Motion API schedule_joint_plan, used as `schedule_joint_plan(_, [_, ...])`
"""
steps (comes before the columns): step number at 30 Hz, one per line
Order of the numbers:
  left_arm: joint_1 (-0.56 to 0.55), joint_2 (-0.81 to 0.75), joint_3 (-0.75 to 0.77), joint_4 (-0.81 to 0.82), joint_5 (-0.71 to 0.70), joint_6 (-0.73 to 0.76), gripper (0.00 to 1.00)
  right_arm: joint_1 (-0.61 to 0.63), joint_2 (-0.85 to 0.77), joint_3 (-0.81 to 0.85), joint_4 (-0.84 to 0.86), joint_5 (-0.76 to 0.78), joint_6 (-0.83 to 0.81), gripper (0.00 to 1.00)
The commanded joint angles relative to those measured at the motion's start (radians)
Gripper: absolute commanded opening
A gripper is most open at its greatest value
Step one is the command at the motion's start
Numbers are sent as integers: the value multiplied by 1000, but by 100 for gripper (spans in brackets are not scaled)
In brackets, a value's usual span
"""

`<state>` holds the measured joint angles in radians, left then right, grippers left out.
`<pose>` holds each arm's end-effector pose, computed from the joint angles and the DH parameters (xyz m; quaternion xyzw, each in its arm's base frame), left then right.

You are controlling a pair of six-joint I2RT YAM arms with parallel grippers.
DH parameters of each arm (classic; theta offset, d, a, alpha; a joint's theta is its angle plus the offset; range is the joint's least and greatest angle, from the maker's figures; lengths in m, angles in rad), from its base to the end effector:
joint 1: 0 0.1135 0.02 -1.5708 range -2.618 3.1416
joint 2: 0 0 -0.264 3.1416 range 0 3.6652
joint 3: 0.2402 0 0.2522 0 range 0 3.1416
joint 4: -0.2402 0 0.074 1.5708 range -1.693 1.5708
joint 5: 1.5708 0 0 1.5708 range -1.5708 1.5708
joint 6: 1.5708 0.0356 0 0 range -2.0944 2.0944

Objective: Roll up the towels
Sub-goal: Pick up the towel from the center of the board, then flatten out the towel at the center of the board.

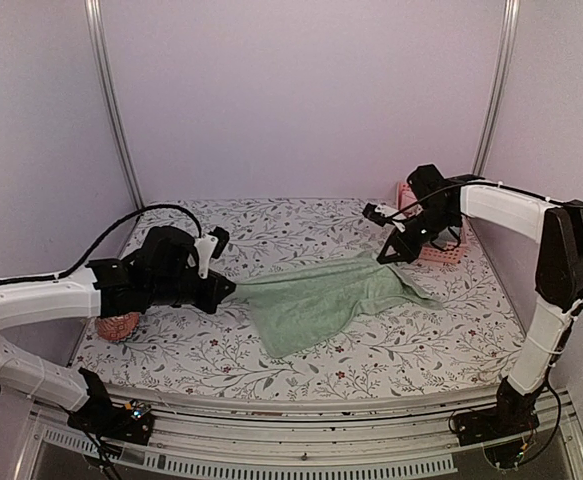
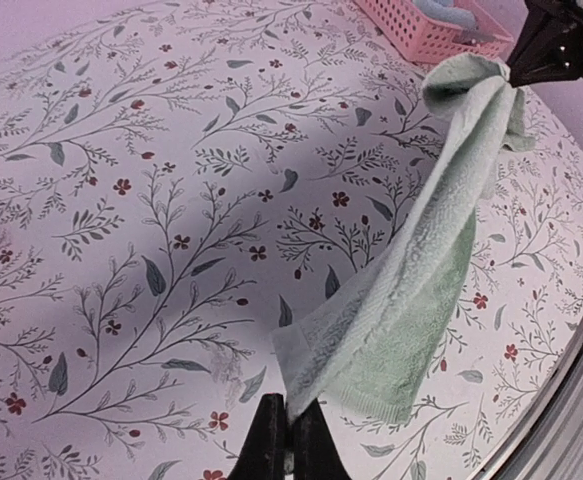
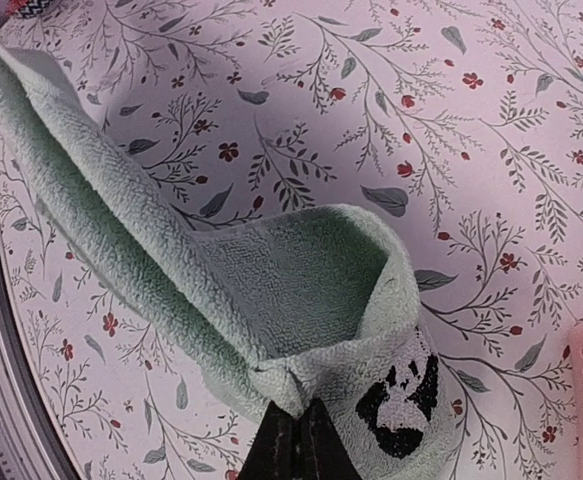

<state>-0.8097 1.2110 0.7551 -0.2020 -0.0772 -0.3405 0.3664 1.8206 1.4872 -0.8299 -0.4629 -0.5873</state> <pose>0.1813 -0.1864 0.2397 0.1920 0.8763 -0.2105 0.3884 0.3475 0.1504 0.2486 -0.4787 0.8256 0.2016 0.2205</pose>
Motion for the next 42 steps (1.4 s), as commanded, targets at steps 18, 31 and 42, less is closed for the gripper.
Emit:
schedule_joint_plan(18, [105, 48, 66, -182, -151, -41, 0, -202, -118, 33, -90, -175, -34, 3])
schedule_joint_plan(31, [100, -231, 311, -303, -207, 56, 0, -334, -401, 77, -50, -194, 61, 3])
schedule_joint_plan(42, [42, -641, 69, -308, 31, 30, 0, -333, -928, -334, -101, -390, -49, 3])
